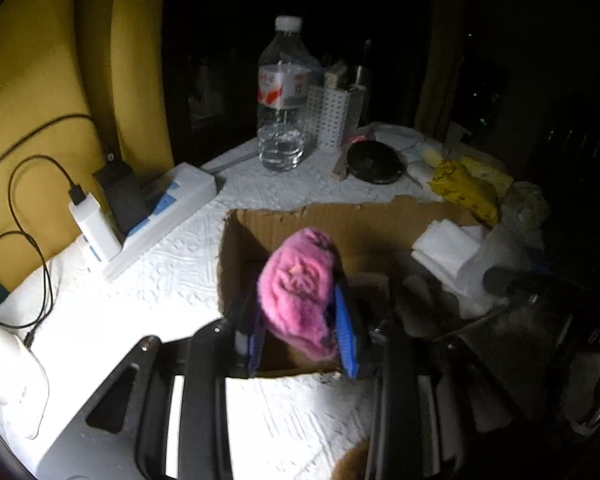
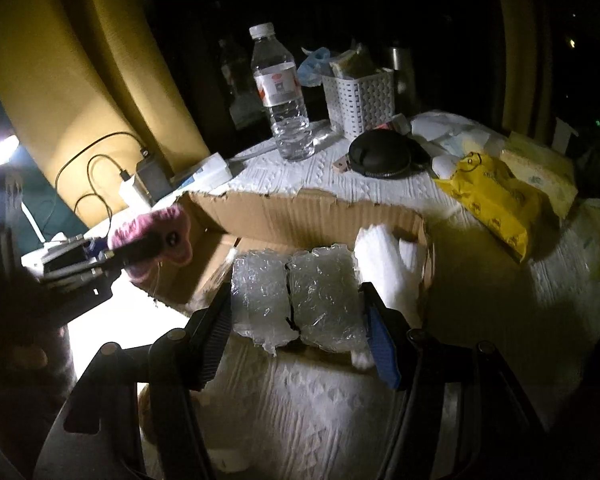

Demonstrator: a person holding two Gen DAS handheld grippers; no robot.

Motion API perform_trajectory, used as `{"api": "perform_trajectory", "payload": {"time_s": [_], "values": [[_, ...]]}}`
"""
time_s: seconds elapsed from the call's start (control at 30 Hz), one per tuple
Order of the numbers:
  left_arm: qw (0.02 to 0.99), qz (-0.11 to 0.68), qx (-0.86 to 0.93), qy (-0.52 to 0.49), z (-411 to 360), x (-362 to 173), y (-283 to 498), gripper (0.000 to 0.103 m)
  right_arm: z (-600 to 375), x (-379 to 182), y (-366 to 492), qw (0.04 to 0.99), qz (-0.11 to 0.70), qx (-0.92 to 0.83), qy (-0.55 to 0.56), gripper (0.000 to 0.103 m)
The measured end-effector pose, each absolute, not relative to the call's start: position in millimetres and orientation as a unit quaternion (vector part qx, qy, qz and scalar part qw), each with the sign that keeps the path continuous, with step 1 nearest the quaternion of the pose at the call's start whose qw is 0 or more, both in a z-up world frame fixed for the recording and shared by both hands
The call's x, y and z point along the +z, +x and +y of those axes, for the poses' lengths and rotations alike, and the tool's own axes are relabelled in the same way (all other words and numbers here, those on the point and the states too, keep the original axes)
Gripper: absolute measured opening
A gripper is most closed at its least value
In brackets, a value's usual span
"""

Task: Organize soft objects
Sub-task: 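Carry the pink toy over the box with the left gripper while the right gripper carries the bubble-wrap packs there, then open the left gripper to drop the pink toy in the box while the right gripper releases the packs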

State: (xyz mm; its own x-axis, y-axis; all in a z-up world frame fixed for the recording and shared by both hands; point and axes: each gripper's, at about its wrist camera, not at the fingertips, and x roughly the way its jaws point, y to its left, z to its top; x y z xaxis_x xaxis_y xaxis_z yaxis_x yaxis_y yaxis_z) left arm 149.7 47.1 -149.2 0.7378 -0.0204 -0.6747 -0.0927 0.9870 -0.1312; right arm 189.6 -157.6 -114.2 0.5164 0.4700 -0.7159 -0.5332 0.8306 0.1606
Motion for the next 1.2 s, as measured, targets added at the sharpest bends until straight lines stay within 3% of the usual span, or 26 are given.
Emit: {"api": "perform_trajectory", "payload": {"time_s": [0.83, 0.9, 0.93, 0.97, 1.2], "values": [[0.916, 0.393, 0.031, -0.080, 59.5, -173.0, 161.8, 0.038, -93.1, -137.3, 243.7, 0.859, 0.406, 0.307, -0.046, 0.065], [0.915, 0.393, 0.029, -0.083, 60.2, -172.1, 161.7, 0.042, -89.8, -139.0, 245.4, 0.859, 0.408, 0.307, -0.047, 0.065], [0.916, 0.392, 0.022, -0.088, 60.6, -171.5, 161.2, 0.051, -88.4, -139.9, 246.4, 0.858, 0.409, 0.307, -0.048, 0.065], [0.916, 0.390, 0.013, -0.093, 60.5, -170.8, 160.6, 0.053, -87.4, -140.5, 246.8, 0.858, 0.410, 0.307, -0.047, 0.065], [0.917, 0.387, 0.016, -0.090, 58.6, -166.2, 158.9, 0.053, -79.9, -145.9, 250.1, 0.854, 0.415, 0.309, -0.049, 0.065]]}}
